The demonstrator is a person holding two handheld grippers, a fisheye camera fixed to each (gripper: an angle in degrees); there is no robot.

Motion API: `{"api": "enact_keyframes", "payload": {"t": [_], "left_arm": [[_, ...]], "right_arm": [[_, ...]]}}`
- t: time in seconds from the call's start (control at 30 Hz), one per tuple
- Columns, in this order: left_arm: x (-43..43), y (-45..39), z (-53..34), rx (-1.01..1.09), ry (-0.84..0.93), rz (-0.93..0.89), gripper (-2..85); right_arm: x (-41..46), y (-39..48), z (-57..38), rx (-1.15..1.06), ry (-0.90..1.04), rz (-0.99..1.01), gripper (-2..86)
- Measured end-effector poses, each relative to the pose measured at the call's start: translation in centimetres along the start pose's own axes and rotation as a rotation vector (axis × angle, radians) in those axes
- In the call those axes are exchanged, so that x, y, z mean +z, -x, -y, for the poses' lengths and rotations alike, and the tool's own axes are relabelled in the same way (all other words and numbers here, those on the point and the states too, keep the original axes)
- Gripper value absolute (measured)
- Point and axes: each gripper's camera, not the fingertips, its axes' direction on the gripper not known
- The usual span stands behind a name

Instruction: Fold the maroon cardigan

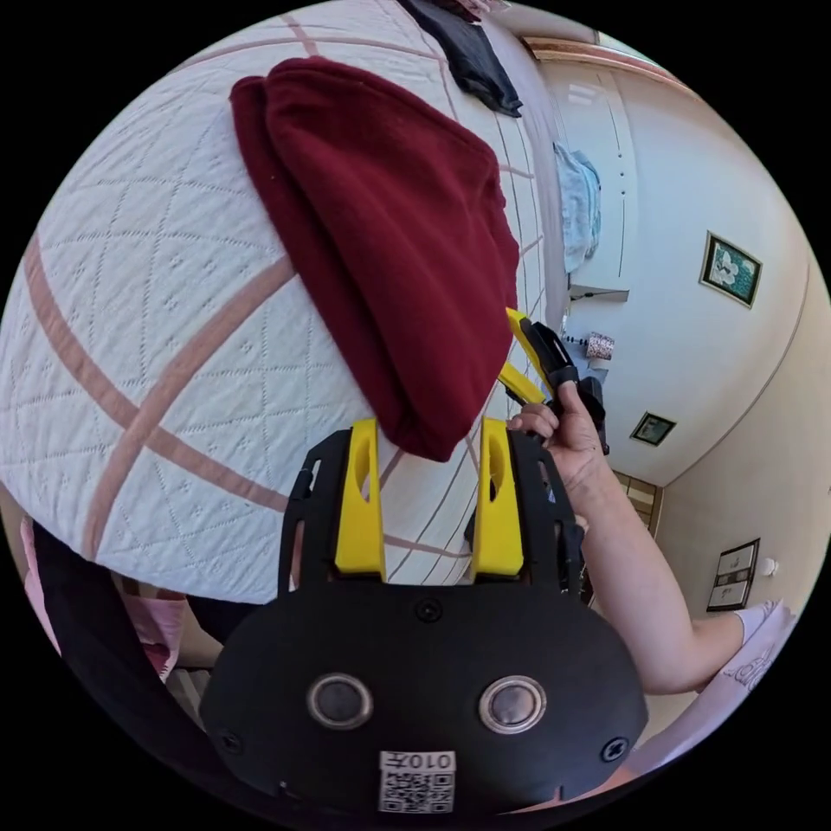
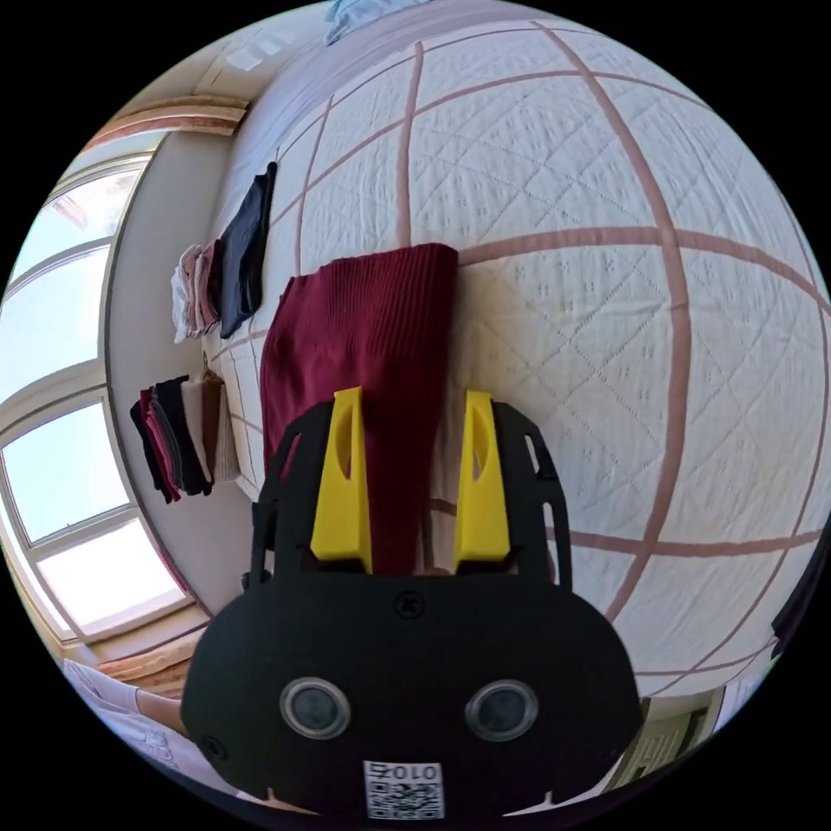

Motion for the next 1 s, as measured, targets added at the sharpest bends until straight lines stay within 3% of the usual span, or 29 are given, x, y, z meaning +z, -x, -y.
{"api": "enact_keyframes", "payload": {"t": [0.2,0.37,0.5,0.7,1.0], "left_arm": [[0.9,-1.3,-0.2,-0.088,-0.044,-0.043,17.0],[1.0,-1.3,-1.5,-0.186,-0.131,-0.161,17.9],[1.7,-1.1,-4.2,-0.260,-0.131,-0.377,18.8],[3.1,-2.4,-6.4,-0.314,-0.282,-0.599,19.7],[0.4,-10.3,-7.6,-0.268,-0.123,-0.453,13.5]], "right_arm": [[-1.4,0.8,1.9,0.036,0.133,0.062,8.8],[-2.9,-1.3,2.9,0.094,0.174,0.290,8.1],[-3.0,-2.2,2.7,0.176,0.165,0.399,8.1],[-2.9,-2.7,1.9,0.249,0.149,0.486,8.0],[-3.4,-2.1,1.0,0.169,0.166,0.374,8.6]]}}
